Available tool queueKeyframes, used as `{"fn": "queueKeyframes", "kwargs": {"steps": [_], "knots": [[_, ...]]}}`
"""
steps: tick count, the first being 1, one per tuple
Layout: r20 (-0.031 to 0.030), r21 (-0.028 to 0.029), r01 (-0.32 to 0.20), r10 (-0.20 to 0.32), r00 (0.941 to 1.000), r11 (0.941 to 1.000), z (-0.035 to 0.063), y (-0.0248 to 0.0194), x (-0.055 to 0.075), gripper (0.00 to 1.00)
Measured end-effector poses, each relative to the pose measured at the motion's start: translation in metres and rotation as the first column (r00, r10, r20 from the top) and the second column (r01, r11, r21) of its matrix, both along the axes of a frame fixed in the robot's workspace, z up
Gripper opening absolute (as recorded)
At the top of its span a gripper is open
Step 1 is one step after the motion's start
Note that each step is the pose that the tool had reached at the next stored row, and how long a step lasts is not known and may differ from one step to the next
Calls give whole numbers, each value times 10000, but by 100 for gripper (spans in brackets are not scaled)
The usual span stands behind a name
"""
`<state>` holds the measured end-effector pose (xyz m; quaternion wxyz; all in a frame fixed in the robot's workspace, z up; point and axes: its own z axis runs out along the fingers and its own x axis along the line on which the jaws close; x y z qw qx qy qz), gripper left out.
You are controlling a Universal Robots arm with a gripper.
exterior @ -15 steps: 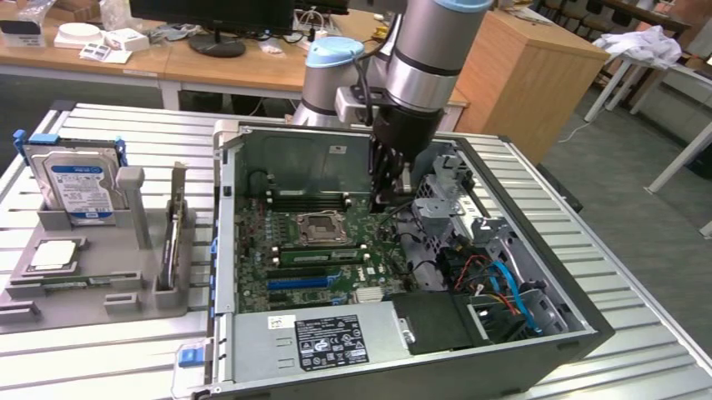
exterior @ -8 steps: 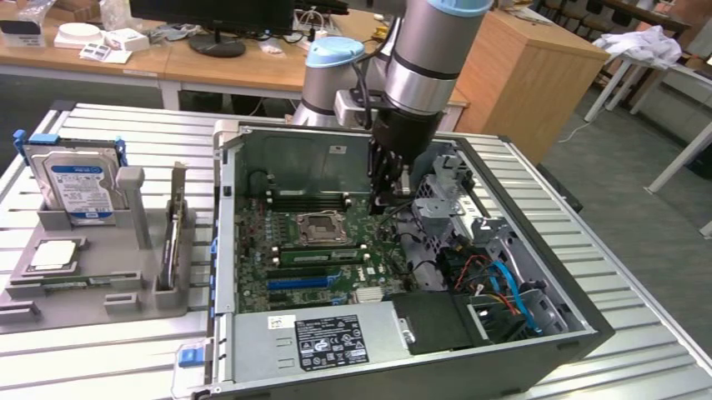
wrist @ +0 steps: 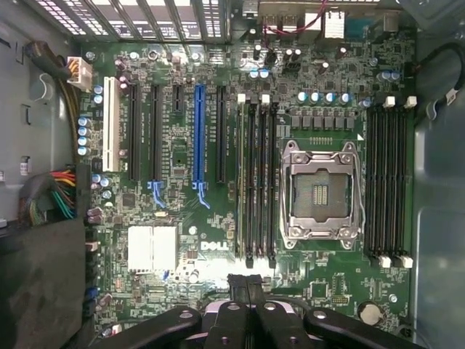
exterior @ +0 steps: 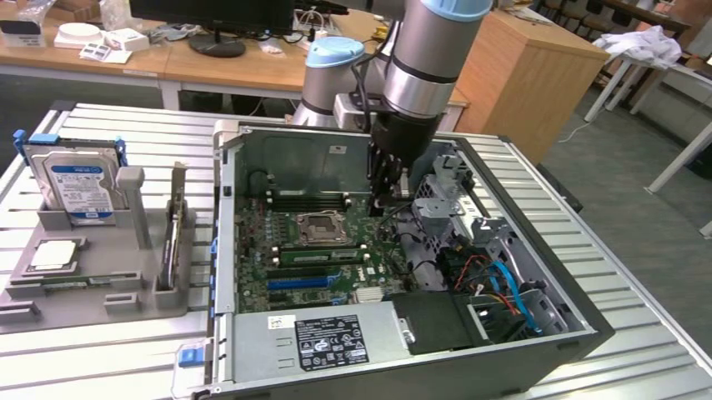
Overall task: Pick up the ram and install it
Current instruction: 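Press down the ram until it locks into place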
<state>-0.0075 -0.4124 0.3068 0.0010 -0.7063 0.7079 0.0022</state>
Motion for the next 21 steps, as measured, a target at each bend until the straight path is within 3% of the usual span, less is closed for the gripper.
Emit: {"fn": "queueKeyframes", "kwargs": {"steps": [21], "knots": [[0,0,0,0,10000,10000,-115,0,0,11]]}}
